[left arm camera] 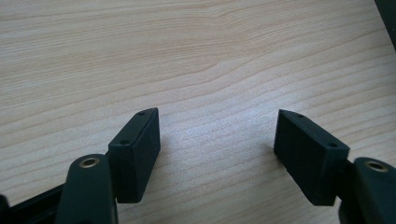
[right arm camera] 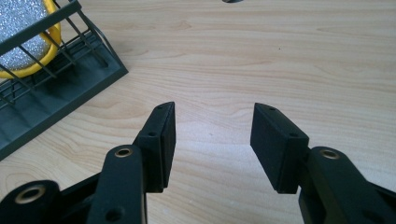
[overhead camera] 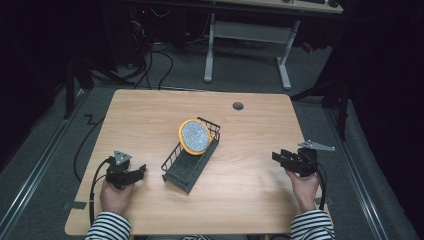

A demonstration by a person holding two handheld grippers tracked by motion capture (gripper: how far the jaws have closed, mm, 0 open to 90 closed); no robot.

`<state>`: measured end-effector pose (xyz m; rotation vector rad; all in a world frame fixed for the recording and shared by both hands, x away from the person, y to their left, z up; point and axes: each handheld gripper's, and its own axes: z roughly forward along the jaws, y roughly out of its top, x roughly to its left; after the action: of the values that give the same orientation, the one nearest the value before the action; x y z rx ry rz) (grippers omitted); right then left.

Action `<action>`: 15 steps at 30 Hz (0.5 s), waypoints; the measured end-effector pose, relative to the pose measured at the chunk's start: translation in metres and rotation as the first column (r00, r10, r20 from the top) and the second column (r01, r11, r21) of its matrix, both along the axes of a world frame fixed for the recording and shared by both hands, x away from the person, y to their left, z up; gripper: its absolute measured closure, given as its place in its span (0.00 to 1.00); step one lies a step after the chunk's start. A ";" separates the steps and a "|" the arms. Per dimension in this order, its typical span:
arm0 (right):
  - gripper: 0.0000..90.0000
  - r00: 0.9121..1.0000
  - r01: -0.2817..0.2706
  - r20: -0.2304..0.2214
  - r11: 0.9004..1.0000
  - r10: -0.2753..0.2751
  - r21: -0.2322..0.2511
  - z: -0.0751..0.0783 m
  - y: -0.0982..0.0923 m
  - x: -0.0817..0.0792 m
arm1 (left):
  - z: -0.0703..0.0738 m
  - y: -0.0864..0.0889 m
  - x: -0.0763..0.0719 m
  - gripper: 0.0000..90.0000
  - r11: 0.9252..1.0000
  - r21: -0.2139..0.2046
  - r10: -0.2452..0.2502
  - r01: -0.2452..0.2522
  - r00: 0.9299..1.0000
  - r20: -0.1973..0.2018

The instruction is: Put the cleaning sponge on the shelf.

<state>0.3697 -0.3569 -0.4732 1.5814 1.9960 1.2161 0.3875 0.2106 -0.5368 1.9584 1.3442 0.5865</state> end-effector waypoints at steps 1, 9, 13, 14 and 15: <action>0.56 1.000 0.001 0.002 1.000 -0.001 0.001 -0.002 0.000 -0.001 | 0.000 0.000 0.000 0.36 1.000 0.000 0.000 0.000 1.000 0.000; 0.56 1.000 0.010 -0.005 1.000 -0.010 0.009 -0.015 -0.002 -0.009 | 0.000 0.000 0.000 0.35 1.000 0.000 0.001 -0.001 1.000 0.000; 0.56 1.000 0.017 -0.009 1.000 -0.017 0.017 -0.022 -0.003 -0.013 | 0.000 0.000 0.000 0.35 1.000 0.000 0.001 -0.001 1.000 0.000; 0.56 1.000 0.015 -0.008 1.000 -0.015 0.018 -0.025 -0.003 -0.014 | 0.000 0.000 0.000 0.35 1.000 0.000 0.001 -0.001 1.000 -0.001; 0.56 1.000 0.020 -0.016 1.000 -0.019 0.022 -0.026 -0.002 -0.015 | 0.000 0.000 0.000 0.35 1.000 0.000 0.001 -0.001 1.000 -0.001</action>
<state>0.3545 -0.3590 -0.4991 1.6217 1.9786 1.2258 0.3874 0.2104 -0.5367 1.9582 1.3459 0.5865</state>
